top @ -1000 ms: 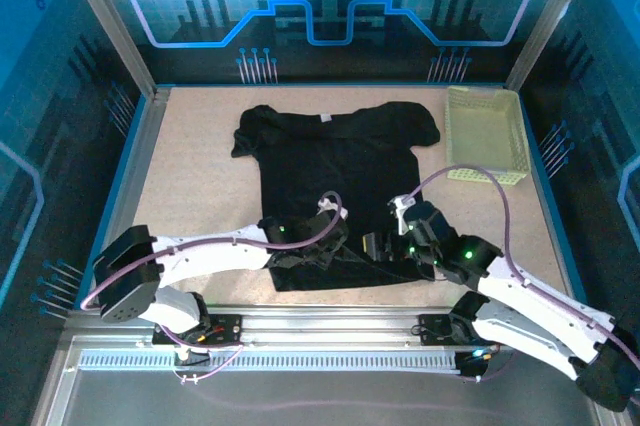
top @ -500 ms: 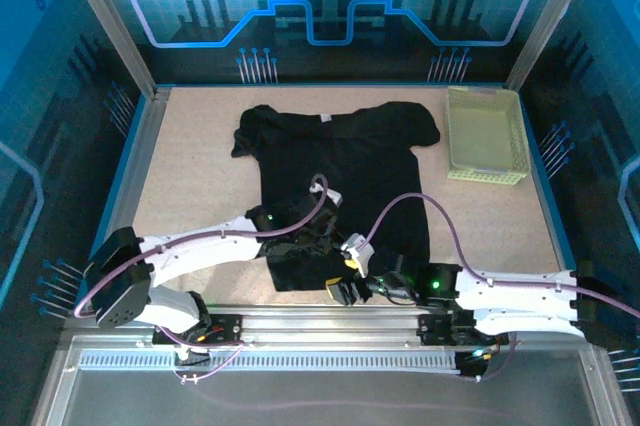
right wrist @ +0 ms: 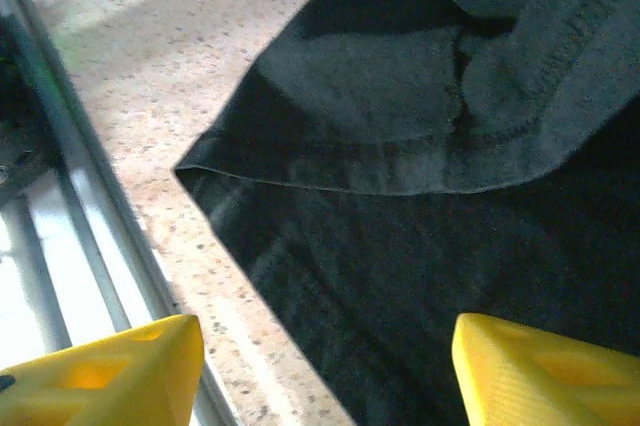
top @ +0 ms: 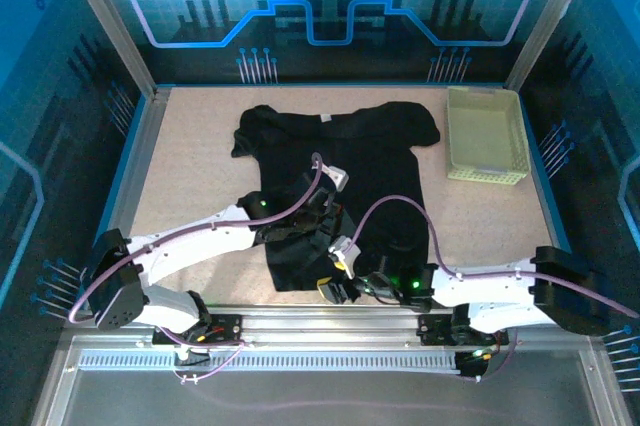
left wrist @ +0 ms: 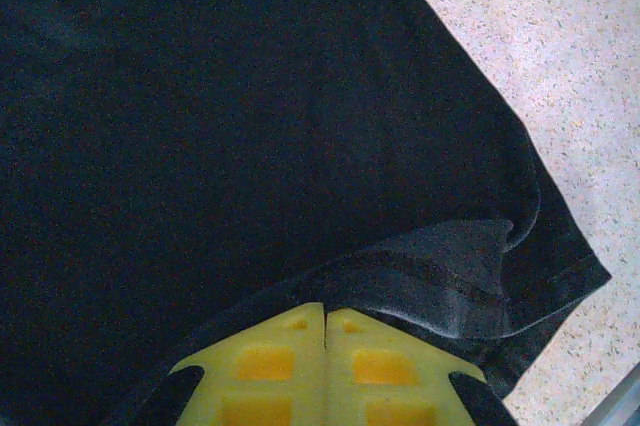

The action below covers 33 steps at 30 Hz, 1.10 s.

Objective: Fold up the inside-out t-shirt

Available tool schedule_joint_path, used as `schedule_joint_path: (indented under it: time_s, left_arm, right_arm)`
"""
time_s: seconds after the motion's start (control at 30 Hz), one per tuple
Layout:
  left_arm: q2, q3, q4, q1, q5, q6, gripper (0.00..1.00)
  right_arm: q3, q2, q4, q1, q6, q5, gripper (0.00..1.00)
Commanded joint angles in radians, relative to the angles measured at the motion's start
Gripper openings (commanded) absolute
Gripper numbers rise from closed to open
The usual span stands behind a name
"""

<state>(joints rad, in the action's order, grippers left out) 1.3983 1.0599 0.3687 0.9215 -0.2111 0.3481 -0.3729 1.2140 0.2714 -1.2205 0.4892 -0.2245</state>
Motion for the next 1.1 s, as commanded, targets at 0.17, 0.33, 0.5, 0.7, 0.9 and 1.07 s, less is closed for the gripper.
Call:
schedule_joint_path:
  time_s: [0.17, 0.33, 0.5, 0.7, 0.9, 1.07]
  left_arm:
    - [-0.044, 0.059, 0.004, -0.015, 0.017, -0.051, 0.0]
    - [-0.057, 0.063, 0.012, -0.016, 0.013, -0.064, 0.0]
    - [-0.086, 0.055, 0.01, -0.016, 0.044, -0.092, 0.0]
    - [-0.116, 0.076, -0.01, -0.015, 0.128, -0.089, 0.0]
    - [-0.086, 0.166, 0.032, -0.016, 0.143, -0.072, 0.0]
    - [-0.063, 0.228, 0.053, -0.016, 0.141, -0.072, 0.0]
  right_arm:
    - [-0.038, 0.112, 0.081, 0.111, -0.017, 0.002, 0.66]
    - [-0.047, 0.148, 0.081, 0.155, -0.012, -0.042, 0.66]
    - [-0.05, 0.162, 0.064, 0.203, 0.008, -0.183, 0.64]
    - [-0.1, 0.238, 0.122, 0.217, -0.015, -0.286, 0.65]
    - [-0.151, 0.333, 0.223, 0.178, -0.047, -0.468, 0.69]
    - [-0.189, 0.383, 0.248, 0.177, -0.039, -0.572, 0.7]
